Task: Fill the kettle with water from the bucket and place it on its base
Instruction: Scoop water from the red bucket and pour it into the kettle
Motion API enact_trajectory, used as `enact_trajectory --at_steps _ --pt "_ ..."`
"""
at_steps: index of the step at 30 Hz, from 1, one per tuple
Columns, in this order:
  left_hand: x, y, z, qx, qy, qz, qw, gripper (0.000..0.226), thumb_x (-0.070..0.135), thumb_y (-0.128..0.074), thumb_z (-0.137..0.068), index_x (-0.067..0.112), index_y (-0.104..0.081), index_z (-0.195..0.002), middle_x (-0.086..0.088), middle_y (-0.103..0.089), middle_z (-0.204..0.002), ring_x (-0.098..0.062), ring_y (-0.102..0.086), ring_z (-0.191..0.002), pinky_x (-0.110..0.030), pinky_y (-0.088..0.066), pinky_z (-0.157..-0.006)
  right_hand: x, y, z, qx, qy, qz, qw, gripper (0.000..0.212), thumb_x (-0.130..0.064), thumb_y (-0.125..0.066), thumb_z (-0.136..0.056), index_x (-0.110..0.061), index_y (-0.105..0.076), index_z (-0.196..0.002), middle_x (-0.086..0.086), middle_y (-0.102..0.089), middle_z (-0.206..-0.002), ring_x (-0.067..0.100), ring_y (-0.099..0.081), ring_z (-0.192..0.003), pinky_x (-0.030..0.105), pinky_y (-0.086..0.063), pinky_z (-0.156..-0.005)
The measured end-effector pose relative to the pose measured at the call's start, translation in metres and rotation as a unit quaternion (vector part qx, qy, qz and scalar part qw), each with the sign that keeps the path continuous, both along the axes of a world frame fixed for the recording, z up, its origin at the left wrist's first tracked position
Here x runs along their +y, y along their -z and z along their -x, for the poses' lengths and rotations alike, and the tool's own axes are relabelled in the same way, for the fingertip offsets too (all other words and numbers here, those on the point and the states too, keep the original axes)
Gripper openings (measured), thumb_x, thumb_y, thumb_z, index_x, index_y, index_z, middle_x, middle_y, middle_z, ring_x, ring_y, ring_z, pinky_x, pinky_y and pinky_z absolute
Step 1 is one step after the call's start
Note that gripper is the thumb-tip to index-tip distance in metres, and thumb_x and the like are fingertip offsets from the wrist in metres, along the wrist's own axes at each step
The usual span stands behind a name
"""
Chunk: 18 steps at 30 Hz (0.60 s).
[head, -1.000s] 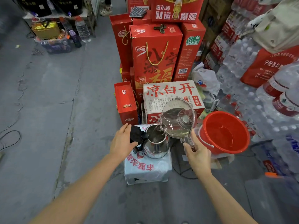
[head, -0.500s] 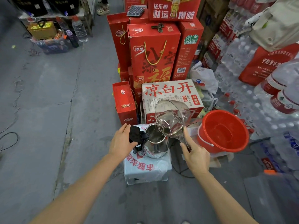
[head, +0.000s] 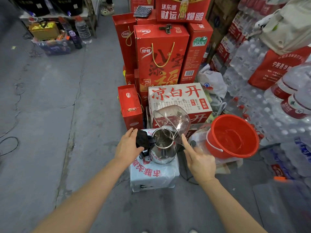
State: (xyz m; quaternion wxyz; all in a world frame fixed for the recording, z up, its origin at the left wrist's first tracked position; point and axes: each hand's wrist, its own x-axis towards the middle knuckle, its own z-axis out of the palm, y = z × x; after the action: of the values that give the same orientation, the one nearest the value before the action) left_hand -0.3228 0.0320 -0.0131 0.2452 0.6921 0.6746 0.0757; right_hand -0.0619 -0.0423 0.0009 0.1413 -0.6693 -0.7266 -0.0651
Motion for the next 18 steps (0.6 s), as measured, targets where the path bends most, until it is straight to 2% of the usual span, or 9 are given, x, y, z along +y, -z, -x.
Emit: enact_trajectory --at_steps 3,6,8,10,12,14,16,18 --pt "0.0 0.0 0.001 -0.006 0.001 0.003 1.0 0.086 0.027 -0.078 -0.08 0.012 -0.032 -0.151 -0.009 -0.03 -0.16 -0.029 -0.039 -0.141 -0.045 -0.041 -0.111 -0.004 -0.001 0.0 -0.016 -0.003 -0.011 1.0 0.077 0.003 -0.08 -0.063 -0.021 -0.063 -0.134 0.003 -0.044 -0.047 0.016 -0.021 -0.038 0.024 -0.028 -0.032" --pt "0.001 0.0 0.0 -0.013 0.001 0.007 1.0 0.086 0.025 -0.078 -0.079 0.011 -0.032 -0.151 -0.009 -0.03 -0.16 -0.03 -0.041 -0.139 -0.046 -0.041 -0.111 -0.006 -0.002 -0.001 -0.024 -0.02 -0.04 0.999 0.067 0.005 -0.062 -0.073 -0.02 -0.062 -0.135 0.003 -0.044 -0.048 0.016 -0.021 -0.038 0.025 -0.029 -0.03" --pt "0.001 0.0 0.0 -0.015 0.0 0.007 1.0 0.088 0.025 -0.079 -0.078 0.011 -0.032 -0.151 -0.009 -0.03 -0.159 -0.031 -0.042 -0.138 -0.047 -0.042 -0.11 -0.006 -0.005 -0.001 -0.035 -0.022 -0.05 0.998 0.063 0.001 -0.052 -0.076 -0.02 -0.063 -0.134 0.003 -0.043 -0.047 0.015 -0.019 -0.041 0.023 -0.023 -0.032" --pt "0.001 0.0 0.0 -0.016 0.001 0.007 1.0 0.089 0.026 -0.08 -0.077 0.011 -0.033 -0.151 -0.009 -0.031 -0.159 -0.031 -0.043 -0.136 -0.048 -0.044 -0.109 -0.007 -0.007 -0.002 -0.042 -0.025 -0.062 0.997 0.063 0.001 -0.052 -0.075 -0.02 -0.064 -0.133 0.003 -0.043 -0.048 0.015 -0.018 -0.042 0.023 -0.019 -0.036" --pt "0.001 0.0 0.0 -0.02 0.002 0.005 1.0 0.089 0.026 -0.08 -0.076 0.011 -0.034 -0.15 -0.009 -0.032 -0.158 -0.032 -0.045 -0.135 -0.048 -0.045 -0.107 -0.01 -0.008 -0.003 -0.041 -0.045 -0.078 0.995 0.061 -0.001 -0.05 -0.078 -0.019 -0.062 -0.134 0.003 -0.045 -0.048 0.014 -0.019 -0.043 0.024 -0.023 -0.034" --pt "0.001 -0.001 0.0 -0.018 0.005 0.005 1.0 0.089 0.027 -0.08 -0.076 0.01 -0.033 -0.15 -0.01 -0.032 -0.158 -0.032 -0.045 -0.135 -0.047 -0.045 -0.108 -0.01 -0.007 -0.001 -0.04 -0.055 -0.072 0.995 0.063 -0.001 -0.058 -0.076 -0.02 -0.061 -0.136 0.003 -0.046 -0.048 0.015 -0.021 -0.041 0.024 -0.022 -0.034" --pt "0.001 -0.003 -0.001 -0.015 0.007 0.008 1.0 0.089 0.026 -0.079 -0.078 0.009 -0.031 -0.151 -0.01 -0.03 -0.159 -0.031 -0.042 -0.138 -0.045 -0.043 -0.11 -0.011 -0.006 0.002 0.007 -0.037 -0.016 0.999 0.073 -0.003 -0.076 -0.071 -0.023 -0.059 -0.139 0.003 -0.049 -0.048 0.018 -0.033 -0.033 0.025 -0.027 -0.033" --pt "0.0 -0.004 -0.002 -0.017 0.007 0.01 1.0 0.088 0.026 -0.077 -0.079 0.009 -0.03 -0.152 -0.01 -0.029 -0.16 -0.03 -0.041 -0.139 -0.045 -0.043 -0.11 -0.012 -0.006 0.005 0.126 0.041 0.059 0.989 0.075 -0.018 -0.077 -0.08 -0.035 -0.046 -0.146 0.005 -0.06 -0.055 0.023 -0.052 -0.039 0.031 -0.043 -0.04"
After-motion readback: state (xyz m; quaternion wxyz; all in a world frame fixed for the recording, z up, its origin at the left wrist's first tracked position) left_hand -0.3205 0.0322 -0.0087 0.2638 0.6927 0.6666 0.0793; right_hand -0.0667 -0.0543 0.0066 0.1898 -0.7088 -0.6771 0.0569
